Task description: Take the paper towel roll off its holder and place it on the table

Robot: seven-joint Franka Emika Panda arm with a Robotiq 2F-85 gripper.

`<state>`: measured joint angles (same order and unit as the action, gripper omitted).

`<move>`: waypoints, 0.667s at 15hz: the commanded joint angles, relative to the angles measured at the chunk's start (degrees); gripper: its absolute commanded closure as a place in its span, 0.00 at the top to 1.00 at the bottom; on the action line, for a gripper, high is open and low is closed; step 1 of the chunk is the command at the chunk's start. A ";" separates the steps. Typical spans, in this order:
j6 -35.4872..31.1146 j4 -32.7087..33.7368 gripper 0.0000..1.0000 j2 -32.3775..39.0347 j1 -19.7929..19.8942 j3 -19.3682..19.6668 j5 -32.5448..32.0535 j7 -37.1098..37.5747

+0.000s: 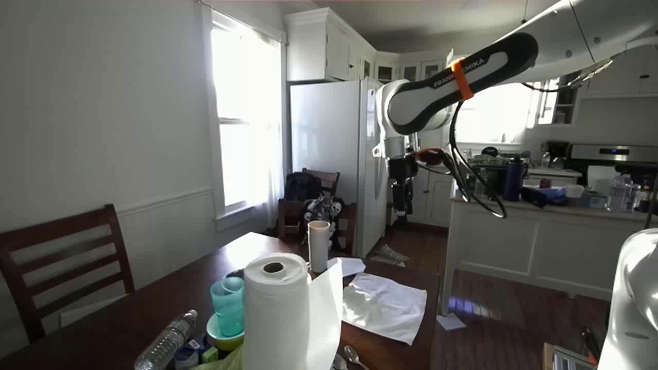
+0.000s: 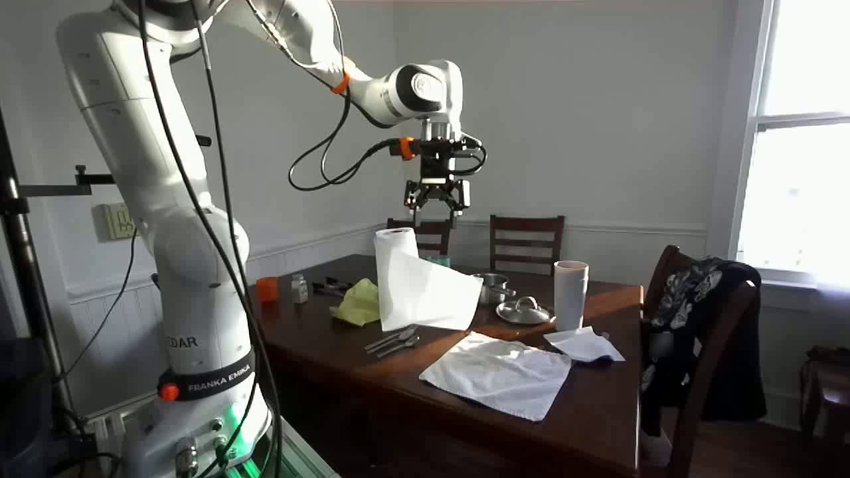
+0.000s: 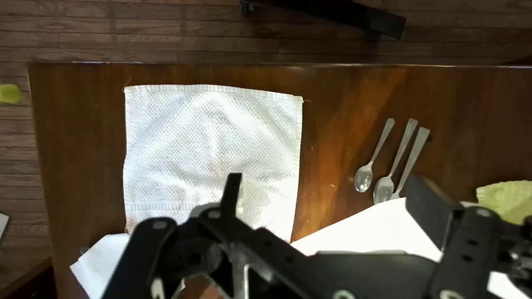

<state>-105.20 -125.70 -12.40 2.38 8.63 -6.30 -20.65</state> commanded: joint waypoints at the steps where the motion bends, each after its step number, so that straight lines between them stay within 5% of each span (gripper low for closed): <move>1: 0.10 0.09 1.00 0.04 0.57 -0.55 0.13 -0.10; 6: 0.09 0.09 1.00 0.04 0.57 -0.55 0.13 -0.09; 10: 2.20 7.51 1.00 6.57 -2.90 -3.71 6.21 0.89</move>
<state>-105.22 -124.58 -11.33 1.64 7.52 -4.63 -20.73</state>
